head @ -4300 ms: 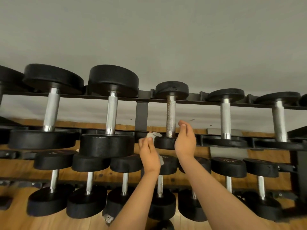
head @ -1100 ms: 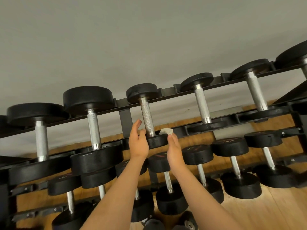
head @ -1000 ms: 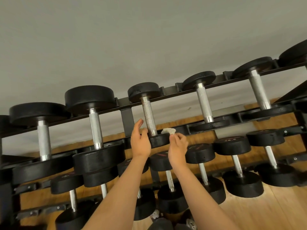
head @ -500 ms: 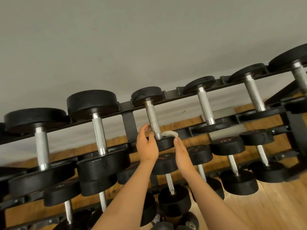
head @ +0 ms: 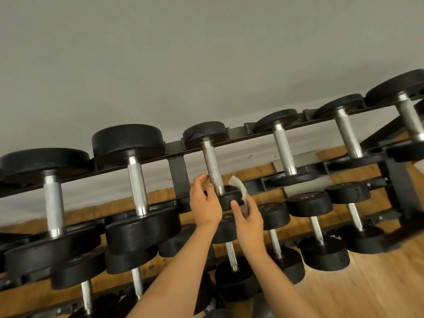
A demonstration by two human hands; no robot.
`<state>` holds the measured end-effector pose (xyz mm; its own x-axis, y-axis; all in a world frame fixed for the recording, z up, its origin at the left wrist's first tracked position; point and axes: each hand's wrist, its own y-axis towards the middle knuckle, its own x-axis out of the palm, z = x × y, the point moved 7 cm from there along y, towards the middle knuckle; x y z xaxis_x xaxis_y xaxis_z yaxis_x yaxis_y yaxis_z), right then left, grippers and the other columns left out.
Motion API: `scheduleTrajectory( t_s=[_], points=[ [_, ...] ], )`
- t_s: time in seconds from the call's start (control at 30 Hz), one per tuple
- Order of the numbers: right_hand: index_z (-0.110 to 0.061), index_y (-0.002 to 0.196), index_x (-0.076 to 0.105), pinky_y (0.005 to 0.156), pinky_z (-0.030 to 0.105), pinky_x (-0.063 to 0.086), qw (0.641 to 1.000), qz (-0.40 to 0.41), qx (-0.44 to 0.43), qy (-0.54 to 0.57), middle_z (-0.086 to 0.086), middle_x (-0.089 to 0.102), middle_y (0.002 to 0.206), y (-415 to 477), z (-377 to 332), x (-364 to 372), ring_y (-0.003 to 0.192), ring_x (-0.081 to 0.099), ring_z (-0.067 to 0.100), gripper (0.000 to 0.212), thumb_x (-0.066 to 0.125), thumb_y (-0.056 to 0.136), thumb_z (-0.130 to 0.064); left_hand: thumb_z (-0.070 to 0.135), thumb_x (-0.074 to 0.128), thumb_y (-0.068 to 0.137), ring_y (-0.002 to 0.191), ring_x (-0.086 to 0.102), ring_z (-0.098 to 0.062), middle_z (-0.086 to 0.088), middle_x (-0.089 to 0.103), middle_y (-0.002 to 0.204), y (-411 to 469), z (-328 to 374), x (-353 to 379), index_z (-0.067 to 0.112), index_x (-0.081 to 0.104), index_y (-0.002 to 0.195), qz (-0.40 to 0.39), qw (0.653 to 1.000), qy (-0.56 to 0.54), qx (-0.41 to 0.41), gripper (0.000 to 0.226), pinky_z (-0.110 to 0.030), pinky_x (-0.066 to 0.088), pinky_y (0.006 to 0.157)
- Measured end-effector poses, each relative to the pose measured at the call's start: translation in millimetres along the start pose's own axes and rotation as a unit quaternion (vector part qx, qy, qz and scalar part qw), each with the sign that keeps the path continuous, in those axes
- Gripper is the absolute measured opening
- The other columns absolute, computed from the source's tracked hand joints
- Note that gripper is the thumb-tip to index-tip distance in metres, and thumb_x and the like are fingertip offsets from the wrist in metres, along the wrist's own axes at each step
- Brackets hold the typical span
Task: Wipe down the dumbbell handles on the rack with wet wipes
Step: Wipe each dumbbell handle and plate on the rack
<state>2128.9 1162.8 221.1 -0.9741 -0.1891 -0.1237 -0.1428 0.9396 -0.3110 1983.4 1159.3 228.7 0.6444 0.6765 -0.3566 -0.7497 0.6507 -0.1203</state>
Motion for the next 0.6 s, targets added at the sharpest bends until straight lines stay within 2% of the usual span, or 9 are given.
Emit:
scheduleTrajectory(
  t_s=[0.07,0.1,0.2,0.27,0.33,0.4,0.5,0.6],
  points=[
    [-0.016,0.133,0.055,0.105,0.013,0.036,0.993,0.075,-0.059,-0.063,-0.013,0.047,0.139,-15,-12,-5,0.129,0.042,-0.001,0.042,0.064,0.092,-0.014,0.018,0.042,0.103,0.115,0.049,-0.006,0.003,0.057,0.129,-1,0,-1,0.021,0.055,0.127,0.009,1.0,0.002,-0.001,0.028,-0.027,0.041,0.1],
    [-0.015,0.129,0.059,0.105,0.012,0.036,0.988,0.08,-0.102,-0.089,-0.011,0.049,0.137,-18,-20,-6,0.129,0.043,-0.001,0.04,0.066,0.09,-0.008,0.019,0.041,0.104,0.114,0.047,-0.004,0.002,0.055,0.131,-2,-1,-1,0.021,0.055,0.13,0.014,1.0,-0.004,-0.011,0.03,-0.025,0.038,0.1],
    [-0.023,0.114,0.065,0.104,0.02,0.043,0.983,0.032,-0.164,-0.083,-0.006,0.059,0.13,-3,-40,-11,0.125,0.052,0.004,0.035,0.066,0.087,0.0,0.024,0.04,0.105,0.116,0.046,-0.007,0.001,0.052,0.137,-4,-12,0,0.022,0.054,0.134,0.042,0.989,-0.079,-0.116,0.033,-0.027,0.035,0.101],
    [-0.028,0.11,0.064,0.102,0.019,0.045,0.989,0.021,-0.136,-0.05,-0.008,0.061,0.126,20,-52,-16,0.121,0.054,0.002,0.032,0.064,0.09,-0.002,0.029,0.041,0.104,0.119,0.047,-0.012,0.001,0.052,0.136,-6,-18,1,0.024,0.055,0.133,0.068,0.975,-0.115,-0.18,0.032,-0.03,0.034,0.099],
    [-0.021,0.116,0.065,0.093,0.007,0.044,0.992,0.017,-0.114,-0.046,-0.009,0.064,0.12,45,-69,-16,0.111,0.055,-0.006,0.025,0.06,0.094,-0.009,0.03,0.042,0.104,0.115,0.047,-0.012,0.002,0.054,0.132,-6,-16,0,0.024,0.056,0.131,0.077,0.974,-0.104,-0.187,0.031,-0.031,0.036,0.097],
    [-0.015,0.122,0.063,0.085,0.004,0.045,0.993,0.007,-0.11,-0.053,-0.009,0.067,0.108,69,-82,-9,0.097,0.057,-0.012,0.026,0.056,0.098,-0.016,0.026,0.042,0.104,0.116,0.05,-0.014,0.006,0.055,0.123,-6,-13,0,0.022,0.056,0.129,0.079,0.977,-0.087,-0.175,0.029,-0.031,0.038,0.098],
    [-0.014,0.126,0.061,0.092,0.019,0.048,0.995,-0.033,-0.083,-0.046,-0.003,0.066,0.11,94,-91,20,0.102,0.059,0.0,0.029,0.047,0.102,-0.023,0.021,0.042,0.104,0.115,0.052,-0.013,0.008,0.057,0.117,-5,-11,-1,0.019,0.058,0.125,0.095,0.98,-0.072,-0.161,0.027,-0.027,0.039,0.096],
    [-0.022,0.111,0.064,0.079,0.026,0.049,0.996,-0.088,-0.027,-0.013,-0.003,0.065,0.095,102,-87,52,0.085,0.06,0.008,0.028,0.038,0.105,-0.032,0.018,0.043,0.103,0.111,0.055,-0.013,0.004,0.062,0.118,-3,-12,0,0.016,0.059,0.12,0.106,0.98,-0.068,-0.151,0.024,-0.025,0.039,0.093]
  ],
)
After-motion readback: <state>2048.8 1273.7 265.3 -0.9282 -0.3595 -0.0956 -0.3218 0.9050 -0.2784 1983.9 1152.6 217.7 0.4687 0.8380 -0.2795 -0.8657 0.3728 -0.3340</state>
